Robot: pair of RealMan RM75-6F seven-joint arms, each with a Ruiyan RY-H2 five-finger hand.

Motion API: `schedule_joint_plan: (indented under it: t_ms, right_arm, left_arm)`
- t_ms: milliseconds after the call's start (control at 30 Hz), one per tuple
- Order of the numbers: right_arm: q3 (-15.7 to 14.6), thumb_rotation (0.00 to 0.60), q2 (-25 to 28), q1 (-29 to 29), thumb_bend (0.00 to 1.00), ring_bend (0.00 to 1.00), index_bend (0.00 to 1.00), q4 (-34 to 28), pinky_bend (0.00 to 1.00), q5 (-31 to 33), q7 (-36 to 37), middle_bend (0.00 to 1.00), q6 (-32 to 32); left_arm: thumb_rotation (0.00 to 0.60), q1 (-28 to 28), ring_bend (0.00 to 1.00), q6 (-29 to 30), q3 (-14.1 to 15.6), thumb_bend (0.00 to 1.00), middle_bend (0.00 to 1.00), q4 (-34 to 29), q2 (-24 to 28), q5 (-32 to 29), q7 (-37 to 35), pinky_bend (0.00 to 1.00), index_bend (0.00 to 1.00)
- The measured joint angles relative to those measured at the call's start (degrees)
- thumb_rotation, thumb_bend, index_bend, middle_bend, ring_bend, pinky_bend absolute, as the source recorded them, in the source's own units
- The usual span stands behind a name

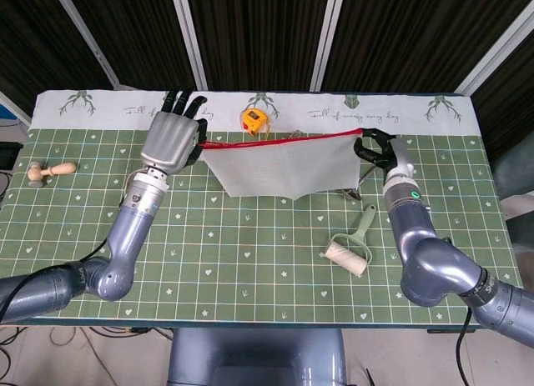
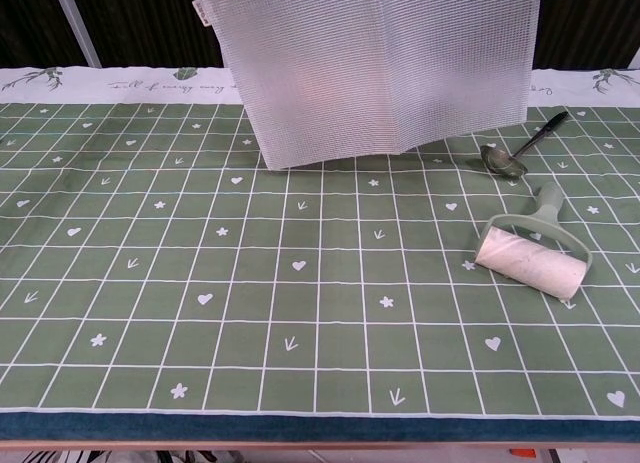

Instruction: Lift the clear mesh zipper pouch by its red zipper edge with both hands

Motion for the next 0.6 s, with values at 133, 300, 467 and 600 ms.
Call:
schedule_joint_plan:
  t_ms: [133,300,467,600]
  right_arm:
    - [-0.41,0.600,0.25,-0.37,0.62,0.00,0.62,0.24,0.19,-0.15,0.03,0.23,-0.24]
    - [-0.73,0.600,0.55,-0.65,0.63,0.00,0.63,0.52,0.19,-0.16,0.10,0.23,-0.53]
    - [-0.94,0.600,0.82,-0.90,0.63,0.00,0.62,0.68,0.19,-0.14,0.27,0.23,-0.70]
    - [-1.15,0.600,1.21,-1.17,0.62,0.00,0.62,0.51,0.19,-0.27,0.14,0.22,-0.90]
  left_arm:
    - [0.600,0.83,0.00,-0.17,0.26,0.38,0.17,0.02,1.01,0.00,-0.55,0.00,0.65]
    - [0.600,1.42,0.00,-0.51,0.27,0.38,0.17,0.15,1.96,-0.13,-1.20,0.00,0.65]
    - [0.600,1.73,0.00,-0.63,0.20,0.38,0.17,-0.02,2.74,0.01,-1.42,0.00,0.64]
    - [0.600,2.04,0.00,-0.72,0.05,0.36,0.16,-0.38,3.30,-0.16,-1.80,0.00,0.61]
